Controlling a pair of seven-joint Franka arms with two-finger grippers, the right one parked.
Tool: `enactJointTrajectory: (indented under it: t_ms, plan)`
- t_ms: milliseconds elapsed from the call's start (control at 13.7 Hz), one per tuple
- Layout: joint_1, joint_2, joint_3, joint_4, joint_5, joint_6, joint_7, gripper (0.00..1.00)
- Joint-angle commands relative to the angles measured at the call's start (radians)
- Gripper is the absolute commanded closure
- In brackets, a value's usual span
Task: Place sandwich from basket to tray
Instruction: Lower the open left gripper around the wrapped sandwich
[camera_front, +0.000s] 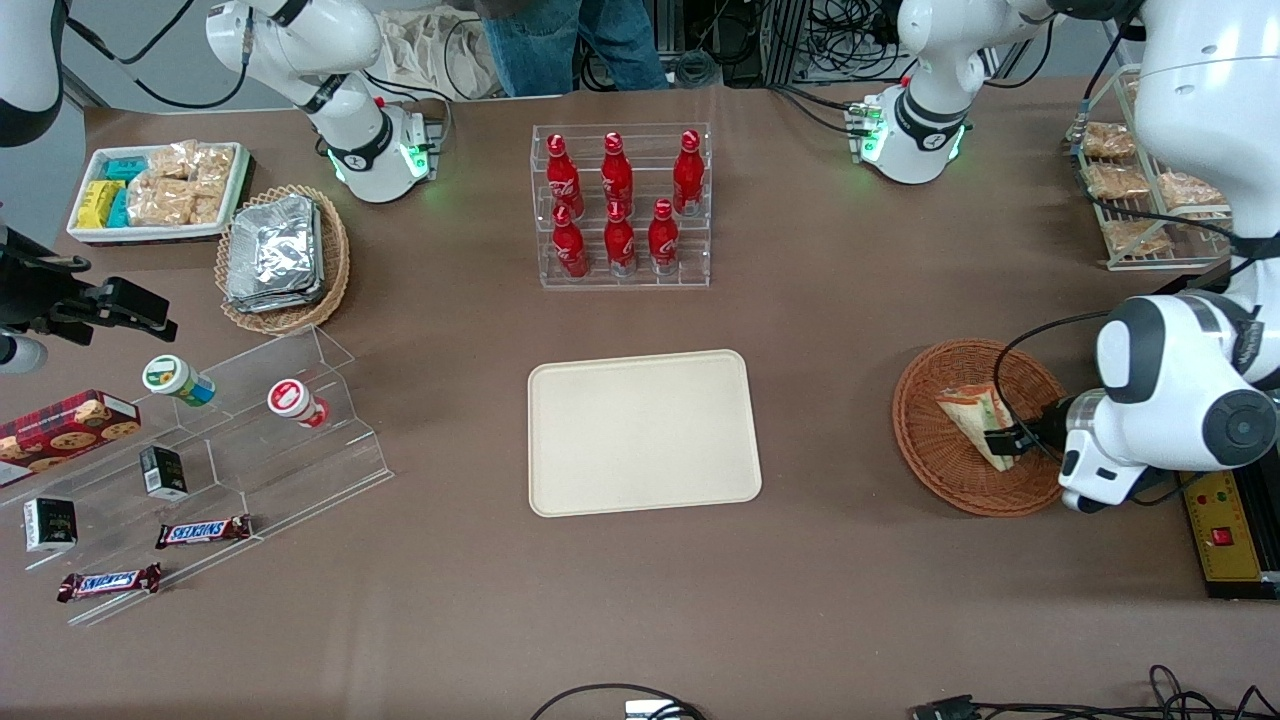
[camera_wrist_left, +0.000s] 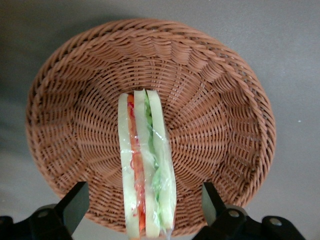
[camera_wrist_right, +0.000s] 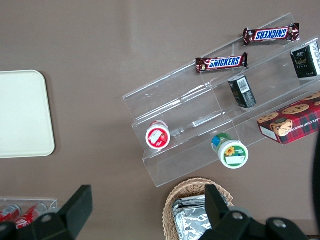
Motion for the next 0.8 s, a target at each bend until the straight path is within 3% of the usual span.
enactJointTrajectory:
  t_ms: [0, 584, 657, 730]
  plan:
    - [0.007, -0.011, -0.008, -0.067, 0.010, 0.074, -0.018, 0.00]
    - [0.007, -0.010, -0.008, -0.228, 0.010, 0.287, -0.067, 0.00]
    - [0.009, -0.010, -0.008, -0.231, 0.010, 0.290, -0.067, 0.06]
    - [0.009, -0.013, -0.008, -0.231, 0.010, 0.290, -0.067, 0.33]
